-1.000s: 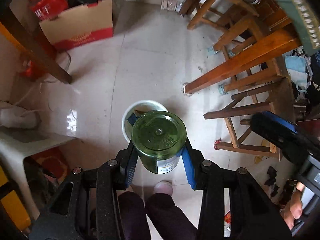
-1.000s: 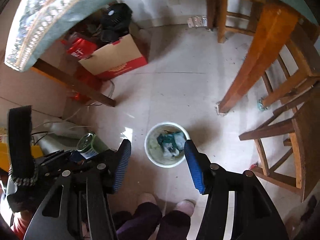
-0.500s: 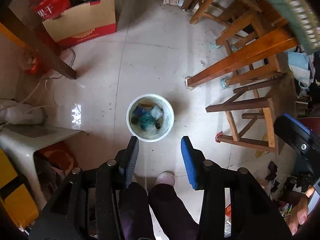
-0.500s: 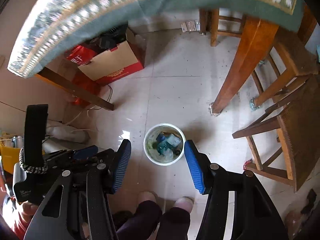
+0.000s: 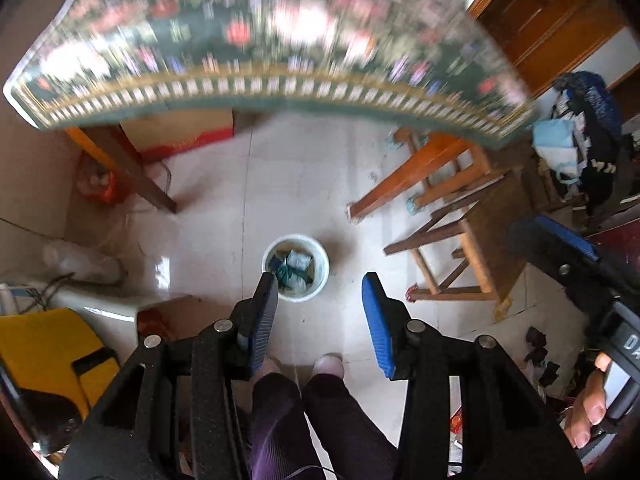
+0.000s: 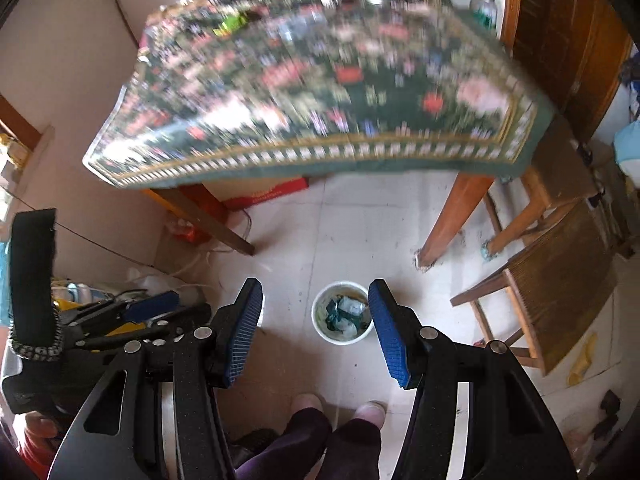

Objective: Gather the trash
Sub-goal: 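Raise both tools back up toward the table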

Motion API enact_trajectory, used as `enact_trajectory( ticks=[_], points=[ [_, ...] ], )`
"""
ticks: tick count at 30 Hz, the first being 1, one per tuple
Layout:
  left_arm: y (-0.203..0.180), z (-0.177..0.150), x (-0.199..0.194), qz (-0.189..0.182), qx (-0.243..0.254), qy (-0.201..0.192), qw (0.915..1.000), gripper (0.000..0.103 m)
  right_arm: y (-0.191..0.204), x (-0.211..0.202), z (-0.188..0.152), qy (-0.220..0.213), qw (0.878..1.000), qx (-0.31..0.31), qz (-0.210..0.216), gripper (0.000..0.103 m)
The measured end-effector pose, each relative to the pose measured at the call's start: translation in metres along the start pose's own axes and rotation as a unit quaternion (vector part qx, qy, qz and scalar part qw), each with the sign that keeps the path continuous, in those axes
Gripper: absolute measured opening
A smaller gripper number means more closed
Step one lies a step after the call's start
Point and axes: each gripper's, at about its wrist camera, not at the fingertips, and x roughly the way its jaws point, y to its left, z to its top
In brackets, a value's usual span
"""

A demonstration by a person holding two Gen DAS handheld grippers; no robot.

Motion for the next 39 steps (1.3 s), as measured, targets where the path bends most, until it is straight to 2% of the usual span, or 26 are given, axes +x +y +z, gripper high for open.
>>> enact_trajectory(
  ticks=[10, 17, 22, 26, 29, 30, 31, 33, 39],
  points=[
    [-0.01, 0.006, -0.137, -0.012, 0.03, -0.092, 0.9952, 0.043, 0.038, -0.111, 0.012, -0.079, 0.997, 0.001, -0.018, 0.051],
    [-0.015, 0.003, -0.222, -0.026, 0.058, -0.171, 0.9833, 0.043, 0.065, -0.179, 0.012, -0.152, 0.988, -0.005, -0.022, 0.054],
    [-0.018, -0.005, -0.262, -0.027, 0.085, -0.223, 0.9707, 0.048, 0.082, -0.199, 0.007, -0.188, 0.982, -0.01, -0.03, 0.055],
    [-0.02, -0.006, -0.279, -0.037, 0.094, -0.249, 0.9631, 0.053, 0.086, -0.207, 0.005, -0.206, 0.978, -0.011, -0.038, 0.055],
    [-0.021, -0.005, -0.283, -0.041, 0.102, -0.257, 0.9602, 0.064, 0.087, -0.209, 0.008, -0.212, 0.976, -0.009, -0.043, 0.057],
    [-0.023, -0.004, -0.283, -0.04, 0.104, -0.258, 0.9598, 0.066, 0.086, -0.208, 0.01, -0.213, 0.976, -0.009, -0.046, 0.064],
    [-0.025, -0.001, -0.282, -0.035, 0.106, -0.258, 0.9597, 0.067, 0.086, -0.209, 0.01, -0.214, 0.976, -0.008, -0.049, 0.074],
    [-0.028, 0.006, -0.278, -0.026, 0.112, -0.255, 0.9602, 0.068, 0.083, -0.209, 0.015, -0.223, 0.973, -0.004, -0.057, 0.079],
    [-0.04, 0.044, -0.258, -0.023, 0.114, -0.245, 0.9626, 0.069, 0.063, -0.198, 0.045, -0.225, 0.973, 0.0, -0.055, 0.079]
  ],
)
